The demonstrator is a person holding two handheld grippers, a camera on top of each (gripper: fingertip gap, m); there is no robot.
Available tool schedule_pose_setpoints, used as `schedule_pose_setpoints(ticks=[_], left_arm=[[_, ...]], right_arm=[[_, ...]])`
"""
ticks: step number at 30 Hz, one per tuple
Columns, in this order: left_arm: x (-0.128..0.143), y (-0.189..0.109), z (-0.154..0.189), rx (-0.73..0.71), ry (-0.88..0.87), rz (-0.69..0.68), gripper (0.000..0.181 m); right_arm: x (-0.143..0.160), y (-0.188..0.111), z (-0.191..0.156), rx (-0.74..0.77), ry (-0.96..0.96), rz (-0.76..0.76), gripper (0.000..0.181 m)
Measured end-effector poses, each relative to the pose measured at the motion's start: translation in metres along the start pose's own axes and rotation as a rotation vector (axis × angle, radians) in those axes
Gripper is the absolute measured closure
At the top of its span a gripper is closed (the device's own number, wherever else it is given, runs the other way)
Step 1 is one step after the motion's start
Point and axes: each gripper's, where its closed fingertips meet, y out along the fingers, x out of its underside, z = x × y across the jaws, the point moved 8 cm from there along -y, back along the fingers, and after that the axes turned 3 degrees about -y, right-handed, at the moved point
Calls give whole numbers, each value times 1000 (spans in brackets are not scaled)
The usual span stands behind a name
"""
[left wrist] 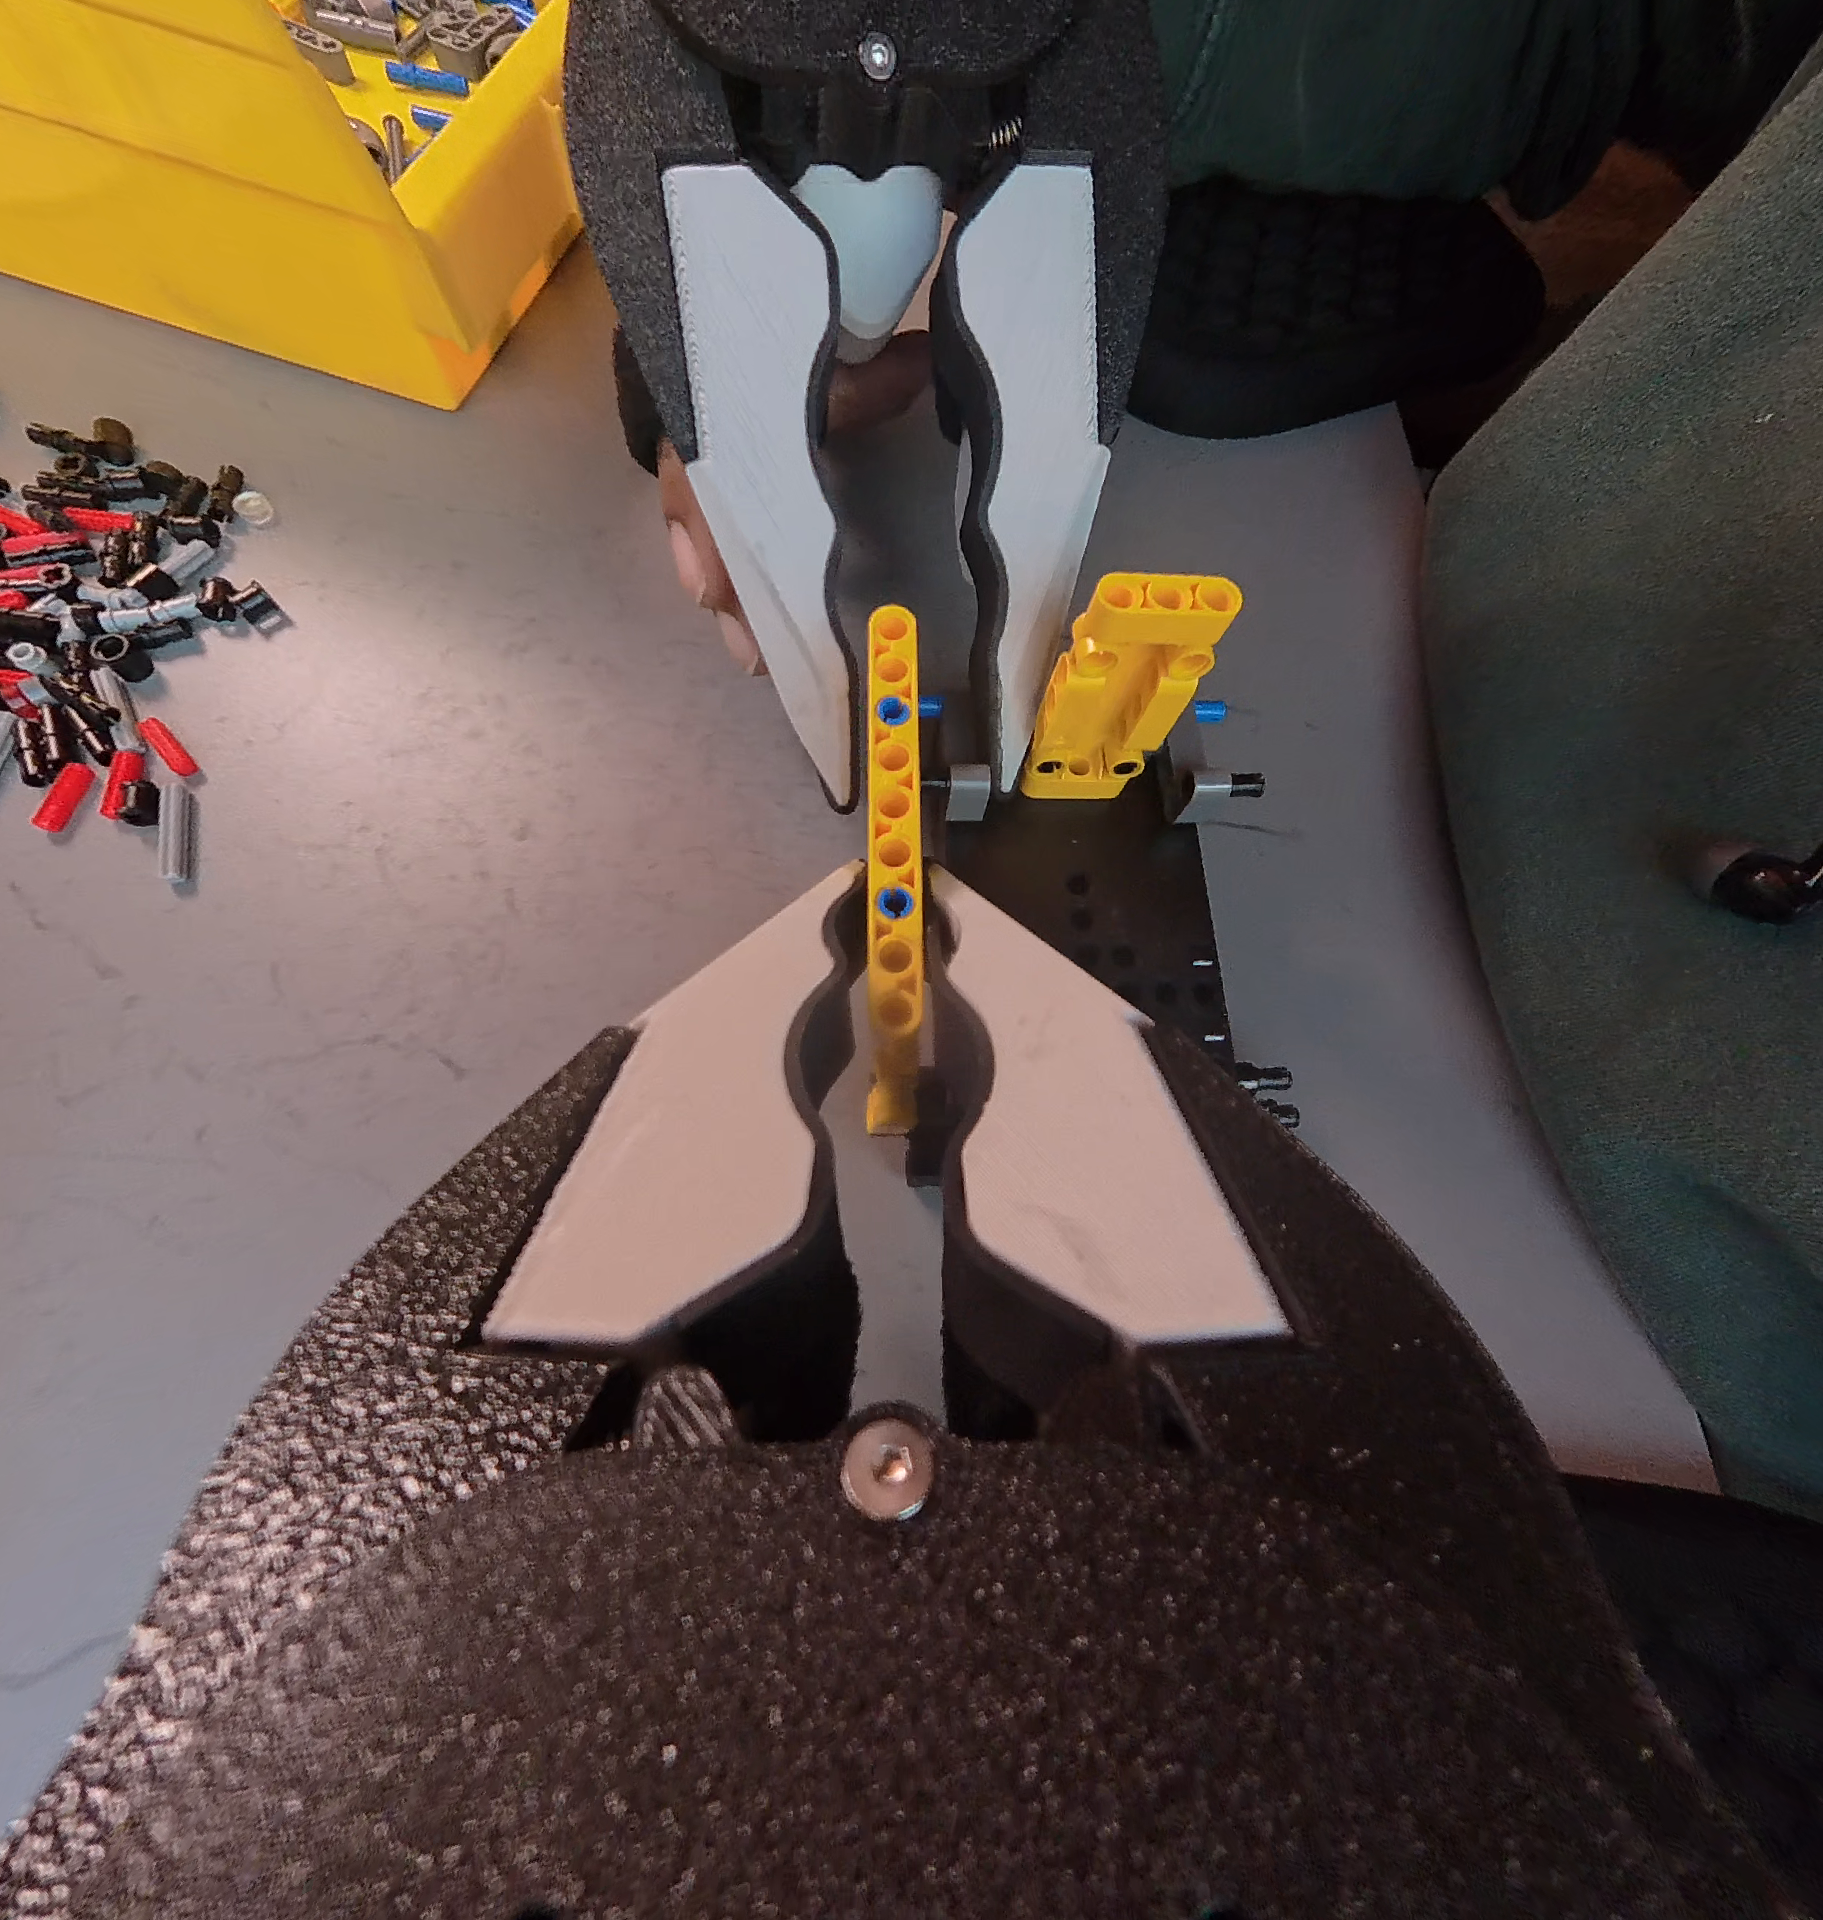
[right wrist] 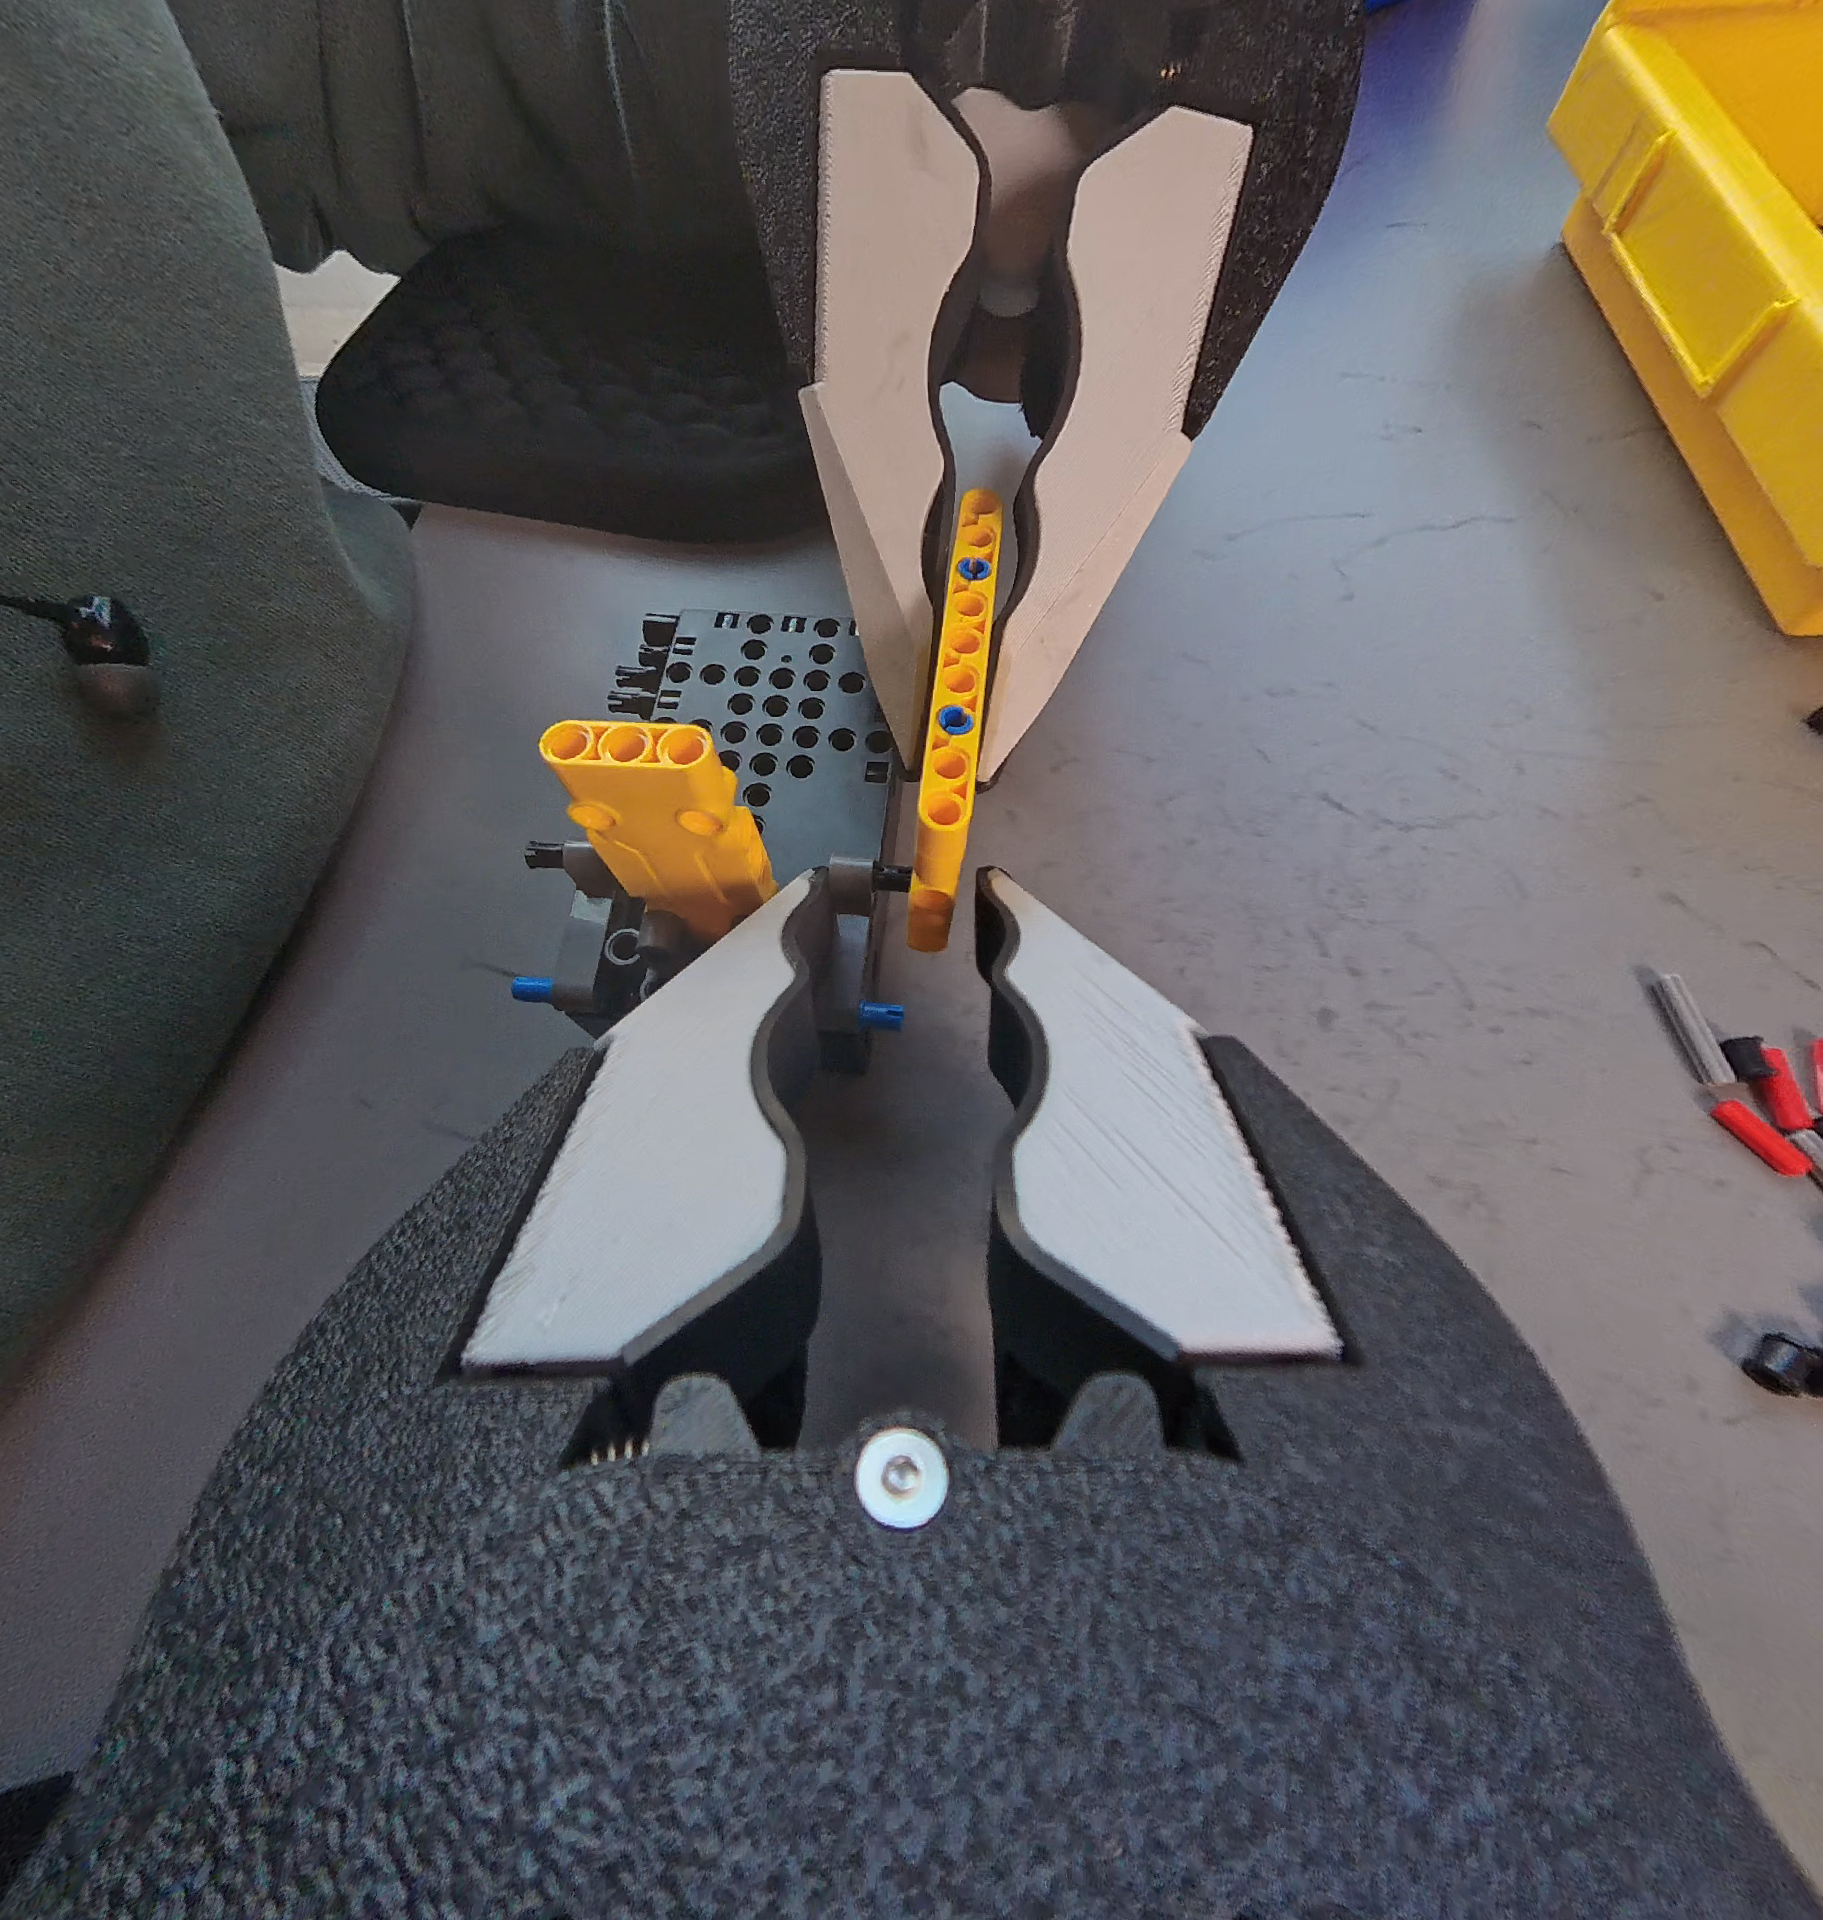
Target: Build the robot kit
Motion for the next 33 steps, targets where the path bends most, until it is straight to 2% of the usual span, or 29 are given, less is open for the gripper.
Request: schedule_pose_setpoints(ticks=[11, 14, 16, 18, 33], left_arm=[[5, -2, 2, 65, -22, 17, 174], [4, 0, 4, 45, -3, 15, 173], [-1, 6, 9, 36, 26, 8, 157], [-1, 13, 11, -13, 71, -56, 151], [-5, 21, 7, -17, 42, -70, 163]], right_arm=[[-2, 4, -5, -29, 4, -6, 160], [-2, 4, -6, -32, -3, -7, 160], [-3, 5, -5, -37, -2, -2, 160], [-3, 6, -4, -40, -1, -3, 160], [-1, 1, -3, -3, 6, 5, 160]])
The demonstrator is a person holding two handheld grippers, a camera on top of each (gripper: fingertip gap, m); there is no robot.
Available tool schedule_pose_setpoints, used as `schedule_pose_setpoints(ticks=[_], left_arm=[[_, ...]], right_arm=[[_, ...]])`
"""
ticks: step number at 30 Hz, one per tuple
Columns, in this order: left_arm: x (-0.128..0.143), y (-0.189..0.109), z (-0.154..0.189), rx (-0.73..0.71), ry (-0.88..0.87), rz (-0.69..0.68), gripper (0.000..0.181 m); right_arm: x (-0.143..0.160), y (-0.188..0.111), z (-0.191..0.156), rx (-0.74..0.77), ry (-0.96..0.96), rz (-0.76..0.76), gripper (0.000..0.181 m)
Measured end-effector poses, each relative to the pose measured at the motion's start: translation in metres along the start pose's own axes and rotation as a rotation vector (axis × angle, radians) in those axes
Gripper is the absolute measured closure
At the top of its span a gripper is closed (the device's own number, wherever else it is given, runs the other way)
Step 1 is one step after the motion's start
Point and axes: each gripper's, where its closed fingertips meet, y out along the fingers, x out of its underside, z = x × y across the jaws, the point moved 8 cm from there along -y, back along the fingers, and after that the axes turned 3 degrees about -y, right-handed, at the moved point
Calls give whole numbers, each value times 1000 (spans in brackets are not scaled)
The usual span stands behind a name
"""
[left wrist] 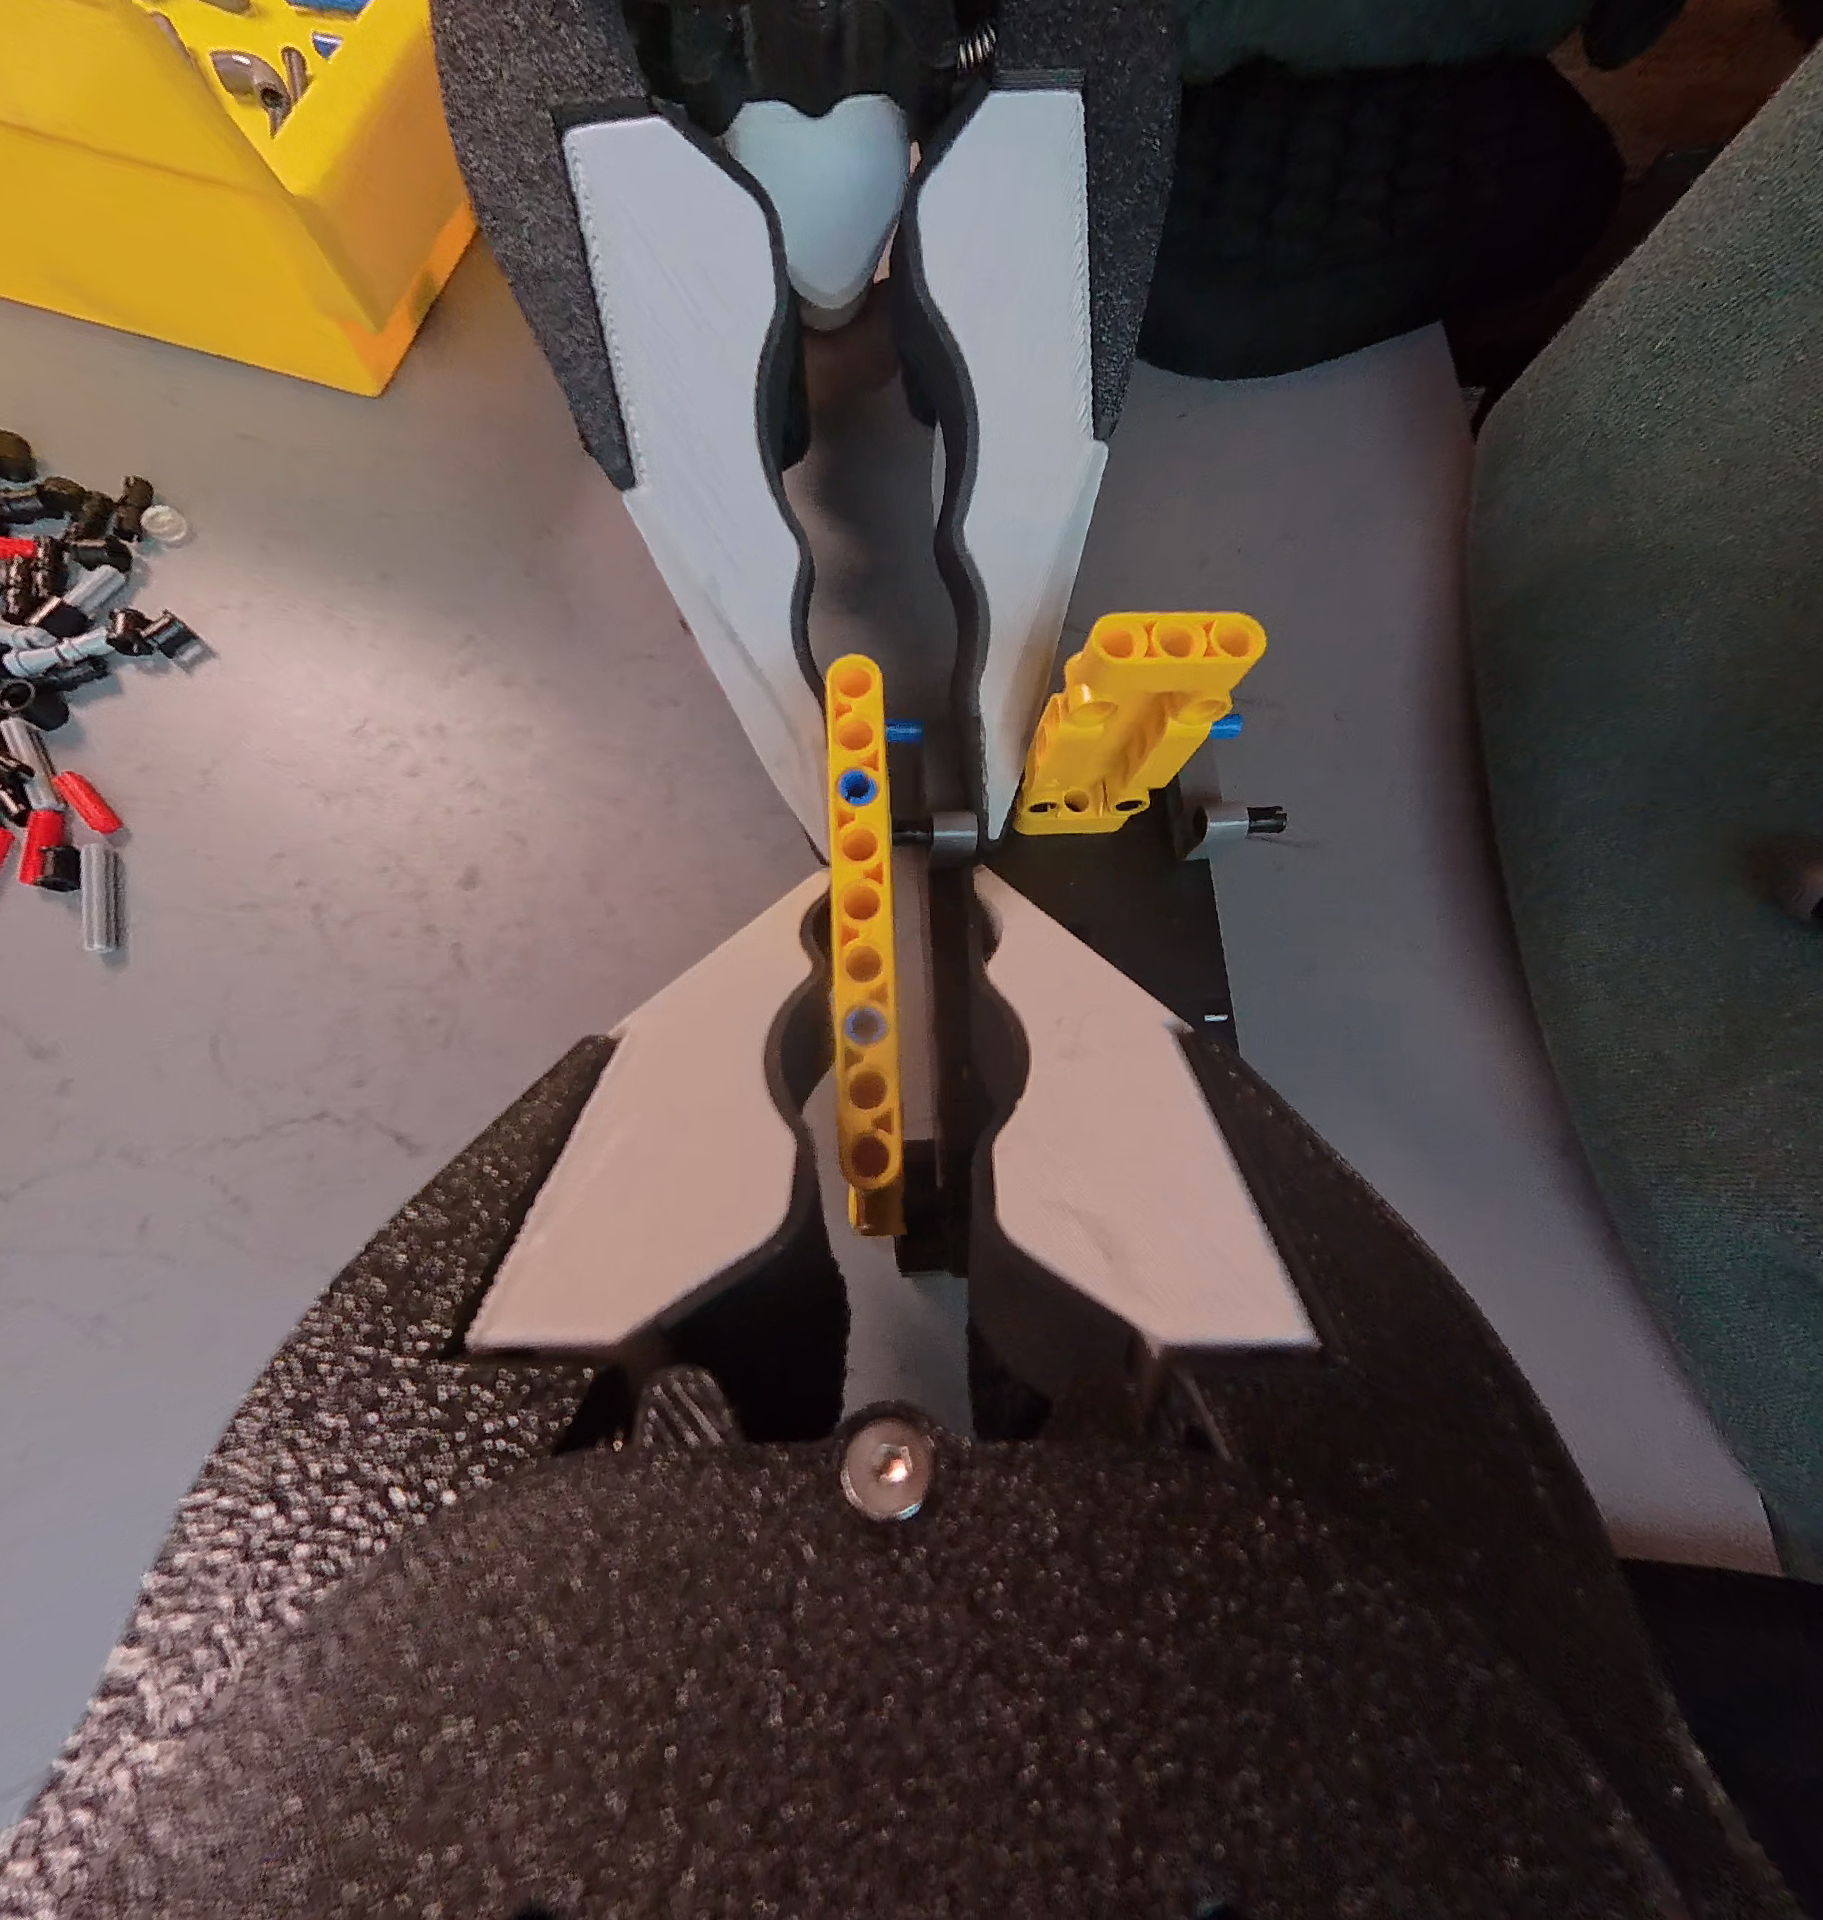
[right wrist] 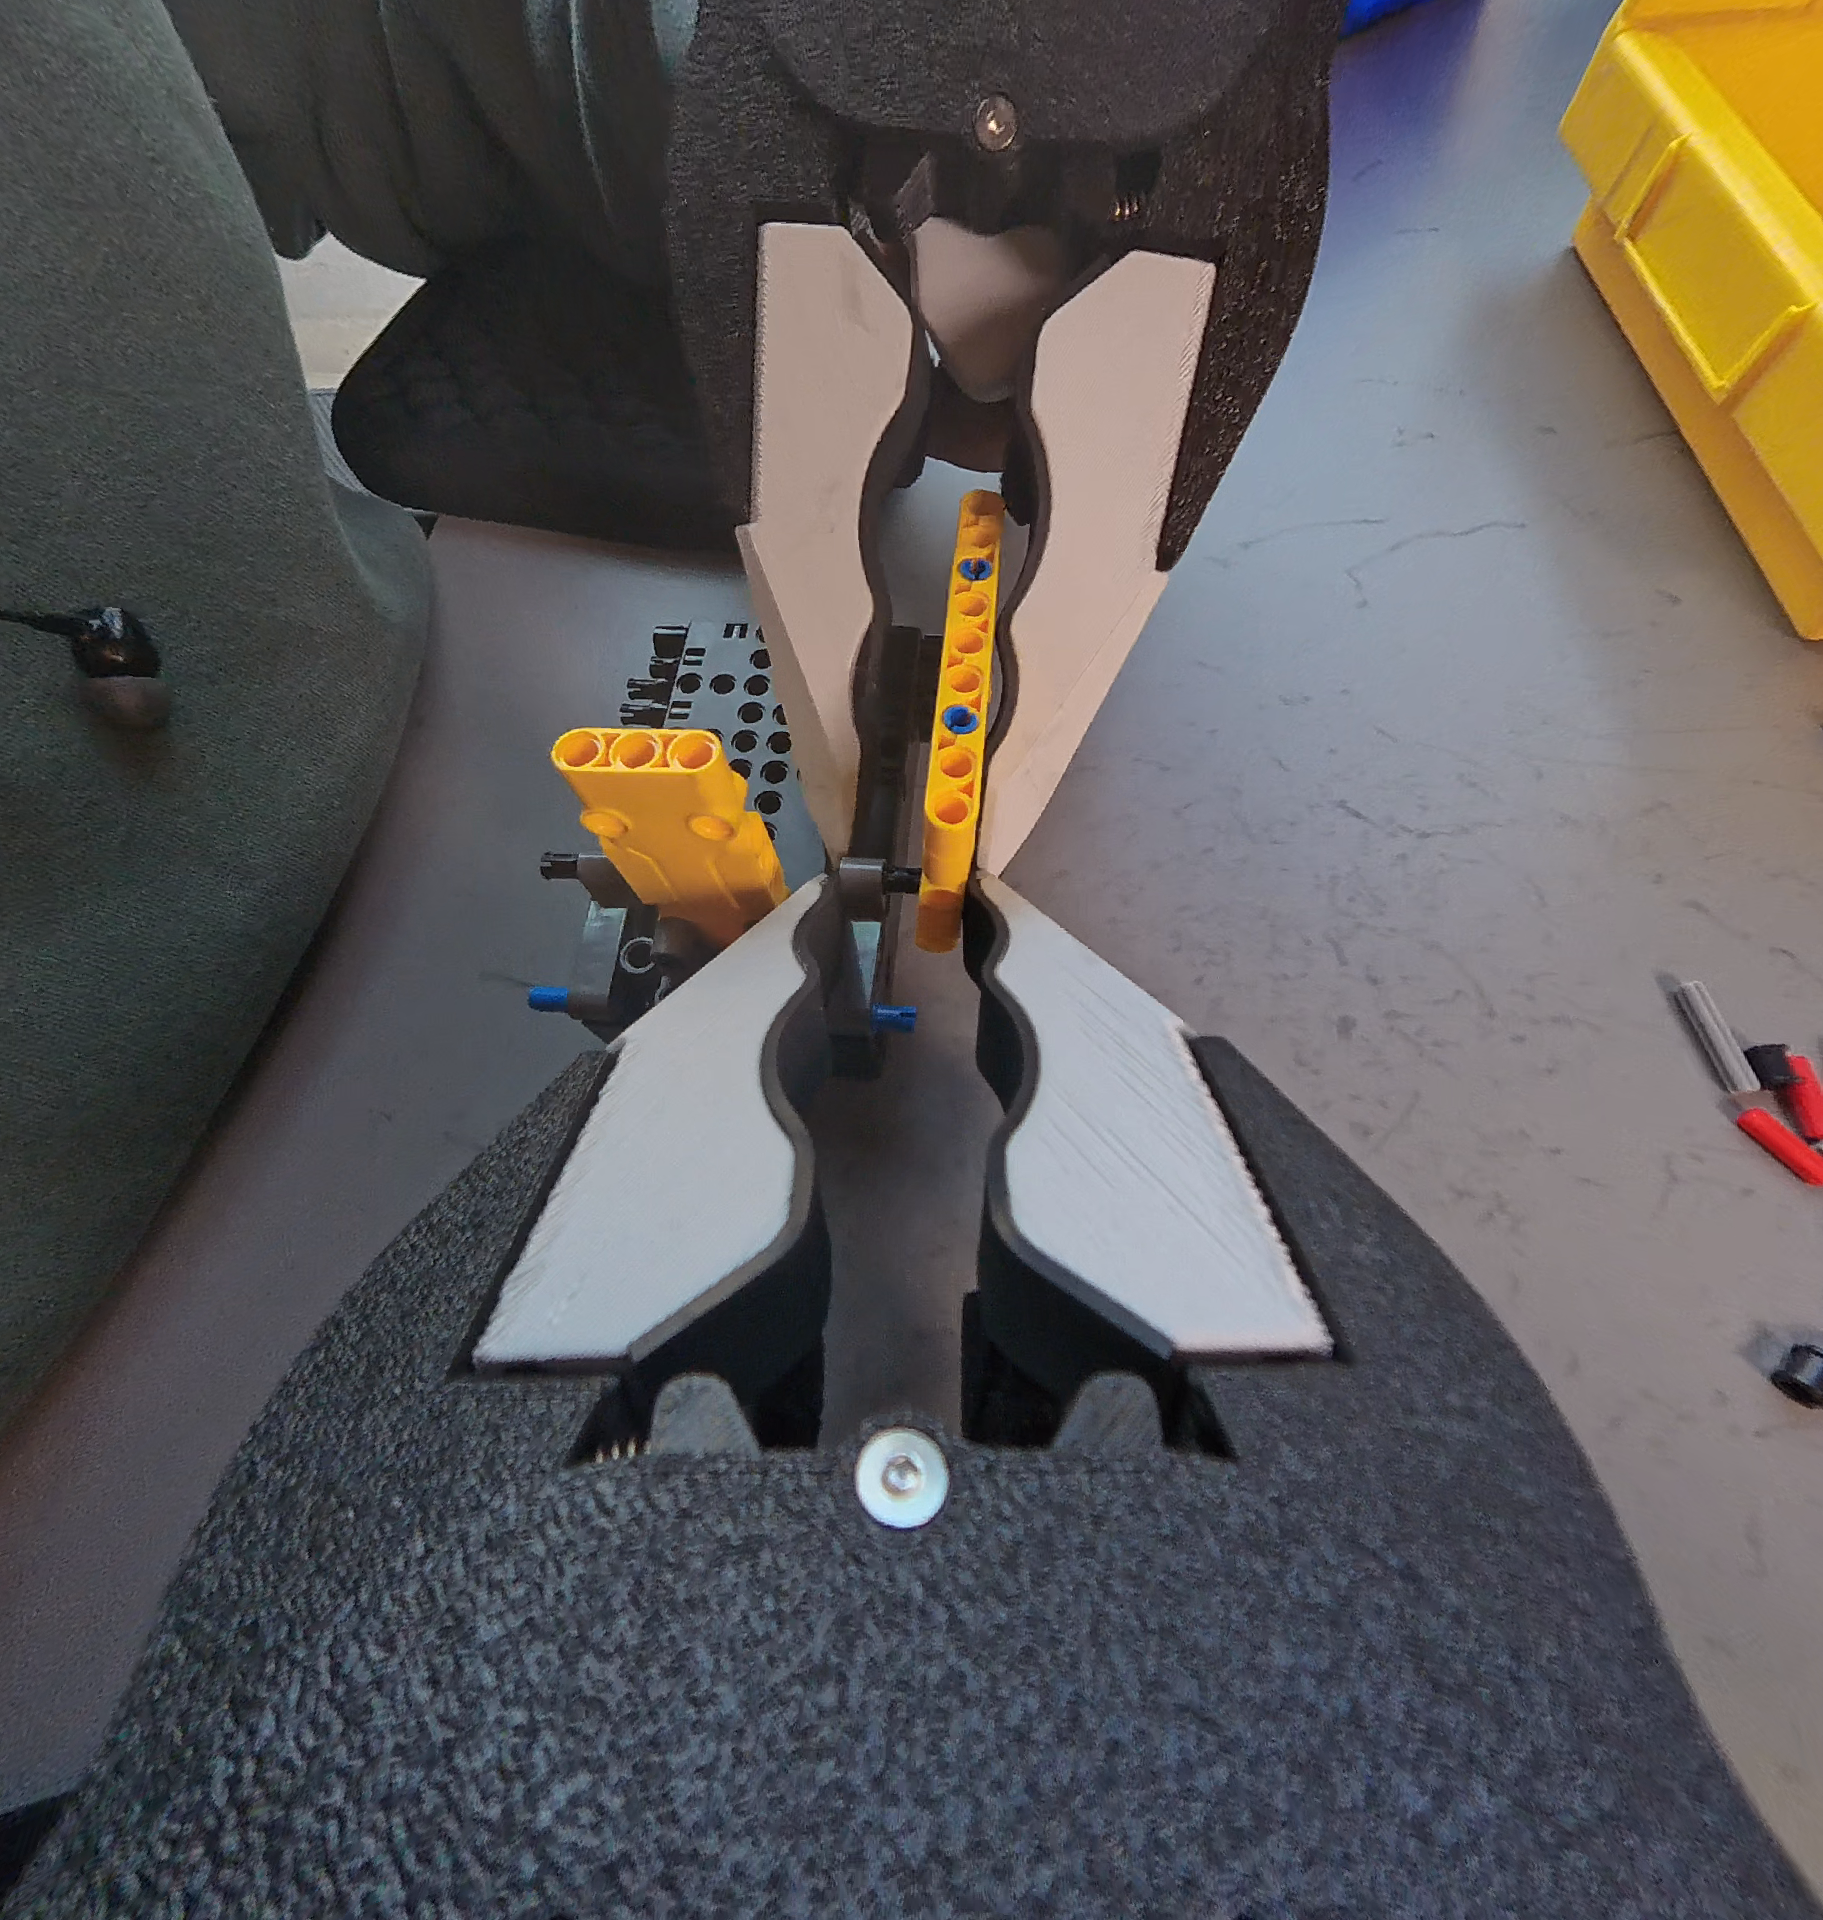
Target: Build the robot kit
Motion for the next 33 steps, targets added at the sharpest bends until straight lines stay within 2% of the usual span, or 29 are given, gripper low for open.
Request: schedule_pose_setpoints(ticks=[5, 6, 14, 18, 26, 27, 33], left_arm=[[-1, 0, 0, 11, -5, -15, 166], [0, 0, -1, 2, 6, -19, 175], [1, 0, -2, 25, 20, -27, 174], [2, -5, -1, 96, -16, 23, 153], [1, -1, -3, 12, 17, 15, 164], [1, -1, -4, -1, 15, 24, 176], [2, 0, -4, 1, 30, 15, 175]], right_arm=[[0, 0, 0, -12, 2, 0, 159], [0, 0, -1, -31, 4, 0, 158], [0, 2, -2, -36, 12, -9, 159], [0, 1, -1, -18, 3, -1, 159], [1, 0, 0, -1, 0, -6, 159], [1, 0, 0, -1, -3, -4, 159], [0, 1, -2, -3, -14, -5, 159]])
